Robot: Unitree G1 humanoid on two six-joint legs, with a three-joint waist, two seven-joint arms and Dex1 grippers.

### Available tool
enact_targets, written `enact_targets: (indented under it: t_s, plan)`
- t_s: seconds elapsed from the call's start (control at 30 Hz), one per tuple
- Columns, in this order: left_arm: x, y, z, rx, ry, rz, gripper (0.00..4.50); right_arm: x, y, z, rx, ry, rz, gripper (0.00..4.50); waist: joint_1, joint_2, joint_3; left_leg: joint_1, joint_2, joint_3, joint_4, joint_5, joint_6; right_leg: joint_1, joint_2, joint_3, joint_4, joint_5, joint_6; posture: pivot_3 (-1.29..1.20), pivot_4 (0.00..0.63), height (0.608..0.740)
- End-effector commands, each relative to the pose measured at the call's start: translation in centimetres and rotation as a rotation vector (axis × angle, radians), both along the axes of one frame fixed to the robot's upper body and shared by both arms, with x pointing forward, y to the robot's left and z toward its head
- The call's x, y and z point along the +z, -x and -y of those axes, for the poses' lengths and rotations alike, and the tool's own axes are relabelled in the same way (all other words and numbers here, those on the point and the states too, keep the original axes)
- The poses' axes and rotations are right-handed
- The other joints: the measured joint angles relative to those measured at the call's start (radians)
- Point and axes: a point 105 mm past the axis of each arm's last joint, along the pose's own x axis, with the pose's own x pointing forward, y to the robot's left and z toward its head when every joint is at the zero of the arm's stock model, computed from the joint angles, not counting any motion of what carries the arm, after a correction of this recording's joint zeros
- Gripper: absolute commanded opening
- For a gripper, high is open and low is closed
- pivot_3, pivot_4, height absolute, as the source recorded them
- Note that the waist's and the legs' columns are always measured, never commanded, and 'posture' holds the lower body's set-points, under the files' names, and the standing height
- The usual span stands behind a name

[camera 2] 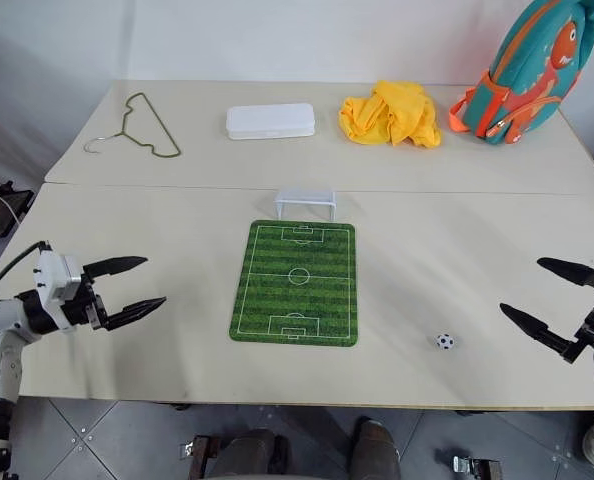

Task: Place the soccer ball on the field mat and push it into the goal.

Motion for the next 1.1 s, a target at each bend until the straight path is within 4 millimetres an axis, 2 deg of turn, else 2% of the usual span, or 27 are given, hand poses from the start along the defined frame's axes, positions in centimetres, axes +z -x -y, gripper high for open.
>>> enact_targets:
  t_s: [0.03, 0.17, 0.23, 0.3, 0.4, 0.53, 0.63, 0.8, 0.9, 1.0, 1.1]
  plan:
    - [1.5, -0.3, 0.0, -0.024, -0.002, 0.036, 4.5, 0.9, -0.3, -0.5, 0.032, -0.005, 0.042, 4.45, 0.002, 0.0, 0.0, 0.0, 0.0, 0.0, 0.0, 0.0, 0.0, 0.0, 0.0, 0.0, 0.001, 0.0, 0.0, 0.0, 0.15, 0.74]
    - [4.1, 0.1, 2.2, -0.175, 0.141, 0.022, 4.5, 1.7, 0.2, -0.2, 0.026, -0.037, 0.056, 4.45, 0.006, 0.0, 0.0, 0.0, 0.0, 0.0, 0.001, 0.0, 0.0, 0.0, 0.0, 0.001, 0.002, 0.0, 0.0, 0.0, 0.15, 0.74]
    - [6.3, 0.4, 4.5, -0.306, 0.22, 0.032, 4.5, 1.7, 1.9, 1.1, -0.011, -0.02, 0.027, 4.45, 0.007, 0.0, 0.0, 0.0, 0.0, 0.0, 0.001, 0.0, 0.0, -0.001, 0.0, 0.001, 0.002, 0.0, 0.0, 0.0, 0.15, 0.74]
    - [7.6, 0.8, 7.4, -0.455, 0.237, 0.036, 4.5, 0.9, 4.5, 3.2, -0.053, 0.033, -0.052, 4.45, 0.02, 0.0, 0.0, -0.003, 0.0, -0.001, 0.001, 0.0, 0.0, -0.002, 0.0, -0.001, 0.002, 0.0, 0.0, 0.0, 0.15, 0.74]
    - [7.5, 1.6, 9.9, -0.589, 0.192, 0.018, 4.5, -0.5, 6.6, 4.8, -0.057, 0.127, -0.17, 4.45, 0.023, 0.0, 0.0, -0.002, -0.001, 0.002, 0.001, -0.001, 0.002, -0.002, -0.001, 0.001, 0.001, 0.0, 0.0, 0.0, 0.15, 0.74]
    - [7.2, 1.6, 11.2, -0.638, 0.19, 0.023, 4.5, -1.5, 7.1, 5.6, -0.048, 0.147, -0.235, 4.45, -0.012, -0.001, 0.0, 0.002, 0.001, 0.008, 0.001, -0.001, 0.002, 0.0, 0.001, 0.006, 0.002, 0.001, 0.0, 0.0, 0.15, 0.74]
    - [6.6, 1.4, 11.3, -0.643, 0.196, 0.001, 4.5, -2.6, 6.0, 4.2, 0.033, 0.131, -0.27, 4.45, -0.032, -0.001, 0.0, 0.003, 0.002, 0.01, 0.001, -0.001, 0.001, -0.001, 0.002, 0.009, 0.004, 0.001, 0.0, 0.0, 0.15, 0.74]
    - [5.9, 1.2, 11.2, -0.617, 0.21, 0.002, 4.5, -3.8, 2.6, -1.6, 0.224, 0.053, -0.3, 4.45, -0.04, -0.002, 0.001, 0.006, 0.002, 0.01, 0.002, -0.002, 0.001, -0.002, 0.002, 0.016, 0.007, 0.001, -0.001, 0.0, 0.15, 0.74]
    - [5.4, 1.2, 11.2, -0.605, 0.212, -0.007, 4.5, -4.6, 1.1, -4.0, 0.275, 0.03, -0.324, 4.45, -0.028, -0.002, 0.001, 0.007, 0.003, 0.009, 0.003, -0.002, 0.001, -0.004, 0.002, 0.016, 0.008, 0.001, -0.001, 0.0, 0.15, 0.74]
    - [4.6, 1.3, 11.0, -0.582, 0.21, -0.023, 4.5, -6.2, -0.5, -5.4, 0.294, 0.04, -0.345, 4.45, -0.02, -0.002, 0.001, 0.005, 0.002, 0.01, 0.004, -0.002, 0.001, -0.005, 0.003, 0.015, 0.007, 0.001, -0.001, 0.0, 0.15, 0.74]
    - [4.4, 1.2, 10.9, -0.568, 0.206, -0.024, 4.5, -7.3, -1.3, -6.0, 0.299, 0.053, -0.348, 4.45, 0.001, -0.002, 0.001, 0.0, 0.002, 0.009, 0.007, -0.002, 0.001, -0.006, 0.002, 0.011, 0.007, 0.001, -0.001, 0.0, 0.15, 0.74]
